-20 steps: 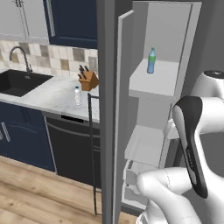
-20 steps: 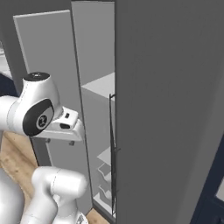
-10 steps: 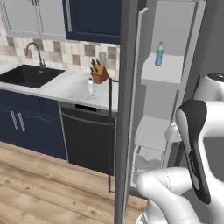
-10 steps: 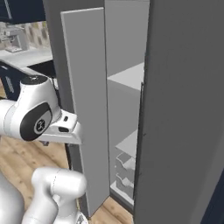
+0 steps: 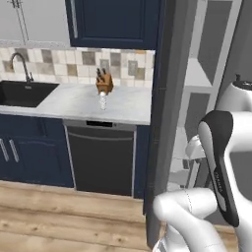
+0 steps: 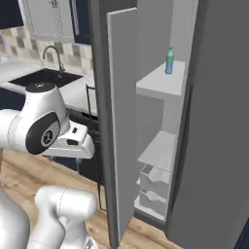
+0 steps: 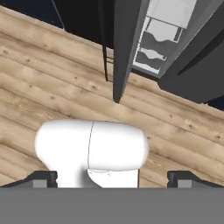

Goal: Take the bottled waters from the counter and place them in the freezer to freeze. Close the freezer door after placing the bottles.

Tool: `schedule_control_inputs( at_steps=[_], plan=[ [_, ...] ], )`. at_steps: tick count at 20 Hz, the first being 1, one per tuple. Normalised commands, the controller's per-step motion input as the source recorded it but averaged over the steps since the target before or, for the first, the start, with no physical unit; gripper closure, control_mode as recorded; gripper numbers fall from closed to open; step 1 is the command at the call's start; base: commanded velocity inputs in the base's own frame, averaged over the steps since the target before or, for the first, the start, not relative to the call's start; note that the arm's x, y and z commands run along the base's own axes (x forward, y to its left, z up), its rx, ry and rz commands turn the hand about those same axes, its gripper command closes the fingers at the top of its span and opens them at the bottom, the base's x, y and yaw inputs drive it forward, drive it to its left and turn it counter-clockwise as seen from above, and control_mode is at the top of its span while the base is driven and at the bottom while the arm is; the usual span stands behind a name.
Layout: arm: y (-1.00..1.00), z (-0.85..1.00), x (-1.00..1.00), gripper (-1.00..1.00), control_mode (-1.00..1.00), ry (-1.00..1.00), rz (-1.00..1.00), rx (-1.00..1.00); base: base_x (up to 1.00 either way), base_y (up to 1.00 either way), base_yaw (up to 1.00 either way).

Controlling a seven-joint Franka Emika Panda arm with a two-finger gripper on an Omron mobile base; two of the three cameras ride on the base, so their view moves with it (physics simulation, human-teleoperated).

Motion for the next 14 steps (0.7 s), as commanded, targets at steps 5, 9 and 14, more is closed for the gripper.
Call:
schedule_control_inputs(
  at_steps=[5,9,14],
  plan=[
    [0.0,0.0,0.0,-1.0,1.0,0.0,0.0,0.0,0.0,0.99,-0.54],
    [0.0,0.0,0.0,-1.0,1.0,0.0,0.0,0.0,0.04,1.0,-0.45],
    [0.0,0.0,0.0,-1.0,1.0,0.0,0.0,0.0,0.27,1.0,-0.38]
  ],
)
